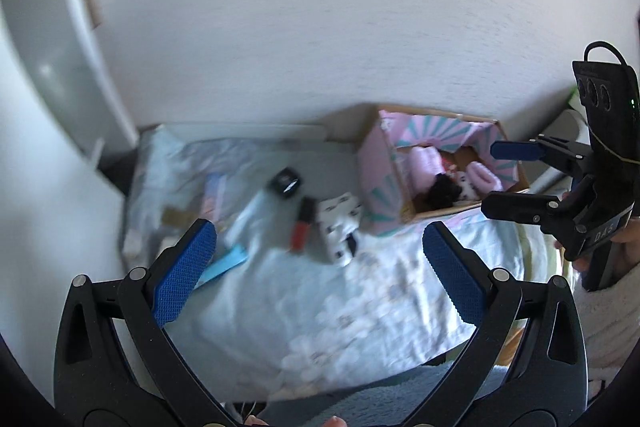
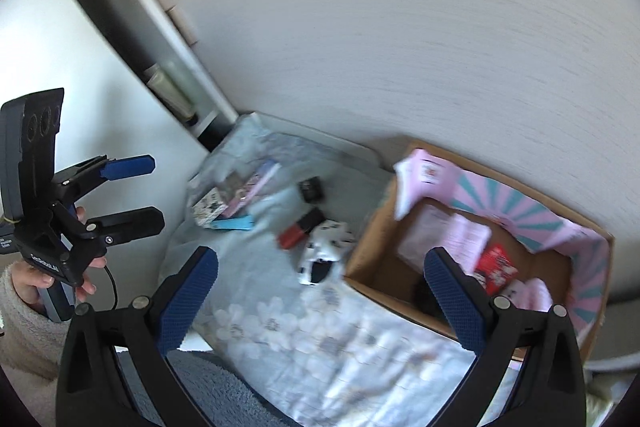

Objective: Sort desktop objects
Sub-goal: 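Move both grippers back over the remaining items on the bed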

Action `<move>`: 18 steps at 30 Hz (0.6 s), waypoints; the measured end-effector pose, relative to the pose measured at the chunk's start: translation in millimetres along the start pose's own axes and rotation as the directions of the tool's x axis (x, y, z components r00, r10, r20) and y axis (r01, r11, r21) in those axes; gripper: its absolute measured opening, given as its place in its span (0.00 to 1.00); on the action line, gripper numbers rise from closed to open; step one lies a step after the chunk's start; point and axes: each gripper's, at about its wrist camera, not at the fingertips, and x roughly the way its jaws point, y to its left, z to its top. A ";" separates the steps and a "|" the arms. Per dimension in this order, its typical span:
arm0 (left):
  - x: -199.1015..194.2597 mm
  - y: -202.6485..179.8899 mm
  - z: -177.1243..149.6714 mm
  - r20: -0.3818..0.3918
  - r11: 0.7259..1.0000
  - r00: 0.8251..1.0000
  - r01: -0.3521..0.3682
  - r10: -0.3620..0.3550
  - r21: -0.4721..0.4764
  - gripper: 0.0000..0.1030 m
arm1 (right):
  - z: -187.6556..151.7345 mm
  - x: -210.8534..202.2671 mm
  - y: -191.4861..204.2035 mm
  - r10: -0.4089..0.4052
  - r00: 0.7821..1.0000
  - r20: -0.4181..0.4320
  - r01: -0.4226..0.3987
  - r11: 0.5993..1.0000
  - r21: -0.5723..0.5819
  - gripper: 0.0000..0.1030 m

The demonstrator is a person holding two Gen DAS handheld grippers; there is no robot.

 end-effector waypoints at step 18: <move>-53.6 80.2 -32.1 0.041 0.968 0.987 -0.140 0.152 -0.210 1.00 | 29.6 33.4 73.8 -0.027 0.997 -0.071 0.017 0.990 -0.137 1.00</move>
